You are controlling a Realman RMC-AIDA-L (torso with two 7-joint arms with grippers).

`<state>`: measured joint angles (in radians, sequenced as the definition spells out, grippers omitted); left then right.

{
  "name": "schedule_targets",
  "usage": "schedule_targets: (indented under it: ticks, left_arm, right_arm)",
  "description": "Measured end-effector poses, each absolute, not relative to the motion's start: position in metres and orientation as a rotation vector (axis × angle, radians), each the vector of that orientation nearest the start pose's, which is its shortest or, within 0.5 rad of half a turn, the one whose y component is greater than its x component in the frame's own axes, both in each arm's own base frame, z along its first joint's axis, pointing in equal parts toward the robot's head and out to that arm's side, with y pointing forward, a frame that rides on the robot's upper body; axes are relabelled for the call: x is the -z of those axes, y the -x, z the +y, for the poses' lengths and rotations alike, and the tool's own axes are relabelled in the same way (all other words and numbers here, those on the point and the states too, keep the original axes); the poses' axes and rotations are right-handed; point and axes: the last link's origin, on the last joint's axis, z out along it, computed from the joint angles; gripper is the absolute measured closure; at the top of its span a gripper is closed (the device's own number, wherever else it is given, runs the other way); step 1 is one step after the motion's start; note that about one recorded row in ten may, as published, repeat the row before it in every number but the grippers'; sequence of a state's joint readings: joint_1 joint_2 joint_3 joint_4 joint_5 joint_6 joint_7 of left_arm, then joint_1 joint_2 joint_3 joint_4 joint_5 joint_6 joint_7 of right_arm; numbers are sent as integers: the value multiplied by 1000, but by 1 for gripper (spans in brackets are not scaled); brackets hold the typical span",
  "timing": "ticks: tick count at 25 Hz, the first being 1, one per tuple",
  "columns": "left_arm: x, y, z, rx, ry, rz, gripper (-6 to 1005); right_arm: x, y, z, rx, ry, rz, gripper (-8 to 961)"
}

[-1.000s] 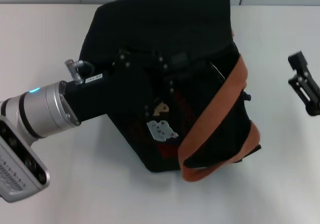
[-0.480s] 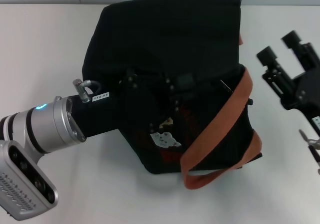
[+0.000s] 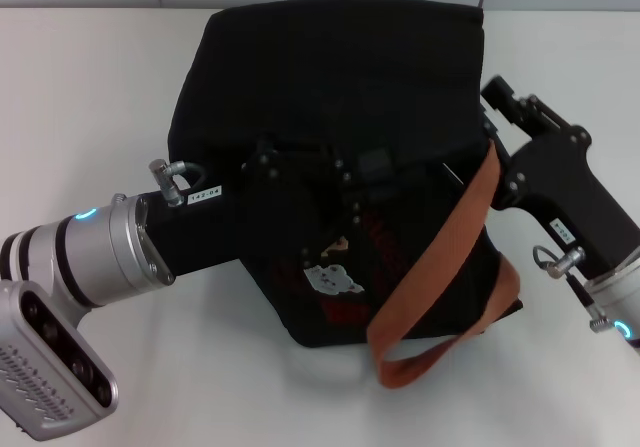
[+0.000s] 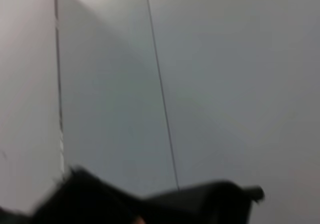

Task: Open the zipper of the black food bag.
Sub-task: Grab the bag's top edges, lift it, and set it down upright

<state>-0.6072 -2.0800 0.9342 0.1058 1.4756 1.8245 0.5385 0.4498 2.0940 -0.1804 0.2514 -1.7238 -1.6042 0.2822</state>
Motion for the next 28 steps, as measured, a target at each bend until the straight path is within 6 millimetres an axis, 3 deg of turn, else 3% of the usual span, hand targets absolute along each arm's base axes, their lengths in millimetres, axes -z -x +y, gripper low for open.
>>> schedule_targets:
  ticks: [4, 6, 9, 14, 19, 28]
  left_arm:
    - [49, 207, 276, 898, 1889, 1236, 906]
    - [49, 207, 276, 899, 1888, 1237, 906]
    - [49, 207, 276, 900, 1888, 1238, 906]
    - [49, 206, 277, 901, 1886, 1242, 906]
    - [49, 205, 278, 905, 1884, 1246, 905]
    - [49, 205, 278, 906, 1882, 1246, 905]
  right_arm:
    - [63, -269, 249, -1164, 1895, 449, 621]
    - [60, -272, 244, -1172, 1881, 442, 601]
    - [44, -283, 221, -1184, 1822, 365, 571]
    - [45, -285, 208, -1109, 1868, 227, 520]
    - [61, -274, 216, -1006, 1902, 103, 469]
    - [74, -265, 234, -943, 1949, 69, 448]
